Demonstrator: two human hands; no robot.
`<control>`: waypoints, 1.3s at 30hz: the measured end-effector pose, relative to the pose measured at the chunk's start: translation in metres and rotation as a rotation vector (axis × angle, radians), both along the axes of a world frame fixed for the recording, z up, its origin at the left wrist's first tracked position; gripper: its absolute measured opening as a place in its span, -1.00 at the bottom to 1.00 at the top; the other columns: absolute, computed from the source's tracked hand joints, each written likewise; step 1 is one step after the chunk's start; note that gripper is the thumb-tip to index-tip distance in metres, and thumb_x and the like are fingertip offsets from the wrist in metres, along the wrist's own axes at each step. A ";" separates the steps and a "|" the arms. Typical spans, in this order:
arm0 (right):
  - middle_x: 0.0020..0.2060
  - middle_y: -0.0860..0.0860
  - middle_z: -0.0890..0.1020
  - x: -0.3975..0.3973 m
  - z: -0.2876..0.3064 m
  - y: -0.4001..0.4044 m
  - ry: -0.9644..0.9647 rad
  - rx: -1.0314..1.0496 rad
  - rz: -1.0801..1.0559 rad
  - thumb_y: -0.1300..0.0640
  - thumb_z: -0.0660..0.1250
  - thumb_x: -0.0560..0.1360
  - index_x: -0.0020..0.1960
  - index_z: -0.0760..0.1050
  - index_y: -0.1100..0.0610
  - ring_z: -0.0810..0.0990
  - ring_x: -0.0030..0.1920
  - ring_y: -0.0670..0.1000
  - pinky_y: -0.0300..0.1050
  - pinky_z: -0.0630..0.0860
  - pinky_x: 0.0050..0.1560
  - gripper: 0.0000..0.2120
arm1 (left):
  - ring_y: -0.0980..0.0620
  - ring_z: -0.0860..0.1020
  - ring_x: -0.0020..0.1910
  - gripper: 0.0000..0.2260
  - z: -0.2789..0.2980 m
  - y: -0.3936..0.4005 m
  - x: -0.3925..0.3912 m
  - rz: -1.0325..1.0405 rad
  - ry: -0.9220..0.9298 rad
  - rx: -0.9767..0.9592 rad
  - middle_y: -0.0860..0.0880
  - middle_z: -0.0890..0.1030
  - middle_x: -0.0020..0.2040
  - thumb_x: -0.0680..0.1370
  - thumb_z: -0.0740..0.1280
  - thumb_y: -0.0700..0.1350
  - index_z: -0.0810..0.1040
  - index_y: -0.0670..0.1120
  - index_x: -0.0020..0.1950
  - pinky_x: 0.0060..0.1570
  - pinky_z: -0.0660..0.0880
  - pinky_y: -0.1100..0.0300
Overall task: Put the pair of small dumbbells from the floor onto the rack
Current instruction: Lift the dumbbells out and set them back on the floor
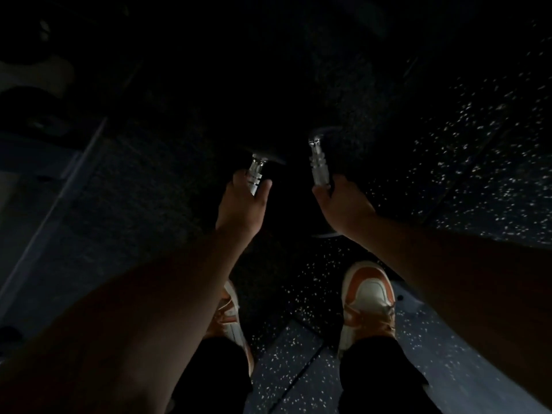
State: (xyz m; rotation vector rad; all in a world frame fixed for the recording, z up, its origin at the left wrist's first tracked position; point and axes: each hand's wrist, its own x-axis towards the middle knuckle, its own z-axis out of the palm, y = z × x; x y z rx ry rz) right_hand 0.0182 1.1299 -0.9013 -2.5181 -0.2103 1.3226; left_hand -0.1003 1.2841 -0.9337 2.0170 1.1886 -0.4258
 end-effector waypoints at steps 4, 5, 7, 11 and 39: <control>0.19 0.29 0.55 0.010 -0.028 0.007 -0.011 0.009 -0.186 -0.23 0.13 0.59 0.32 0.34 0.27 0.55 0.15 0.29 0.05 0.44 0.07 -0.41 | -0.25 0.59 -0.07 -0.52 -0.027 0.009 0.016 -0.007 0.076 0.043 -0.18 0.59 0.00 0.56 0.10 0.29 0.39 -0.09 0.19 -0.25 0.30 0.09; 0.17 0.28 0.56 0.015 -0.032 0.009 0.001 0.024 -0.218 -0.25 0.12 0.58 0.32 0.33 0.26 0.55 0.12 0.26 0.01 0.44 0.03 -0.40 | -0.27 0.58 -0.09 -0.52 -0.030 0.011 0.017 -0.059 0.073 0.063 -0.20 0.59 -0.01 0.58 0.06 0.27 0.40 -0.10 0.20 -0.26 0.29 0.09; 0.12 0.25 0.57 0.022 -0.038 0.015 0.023 0.062 -0.269 -0.26 0.13 0.57 0.30 0.35 0.27 0.55 0.05 0.21 -0.05 0.40 -0.03 -0.39 | -0.28 0.59 -0.11 -0.54 -0.033 0.013 0.015 -0.073 0.070 0.094 -0.21 0.62 -0.04 0.56 0.03 0.30 0.40 -0.04 0.17 -0.26 0.29 0.08; 0.04 0.21 0.60 0.027 -0.047 0.031 0.008 0.110 -0.300 -0.22 0.20 0.57 0.22 0.41 0.26 0.58 0.07 0.24 -0.15 0.30 -0.16 -0.46 | -0.27 0.60 -0.15 -0.56 -0.034 0.011 0.015 0.001 0.024 0.095 -0.17 0.64 -0.13 0.53 0.07 0.34 0.38 0.00 0.09 -0.26 0.28 0.09; 0.17 0.21 0.57 0.008 -0.049 0.035 -0.092 0.174 -0.473 -0.23 0.21 0.57 0.40 0.37 0.23 0.56 0.14 0.27 -0.10 0.33 -0.11 -0.38 | -0.20 0.57 -0.09 -0.53 0.005 0.018 0.019 0.133 0.021 -0.055 -0.16 0.59 0.03 0.56 0.16 0.28 0.50 -0.08 0.18 -0.24 0.32 0.11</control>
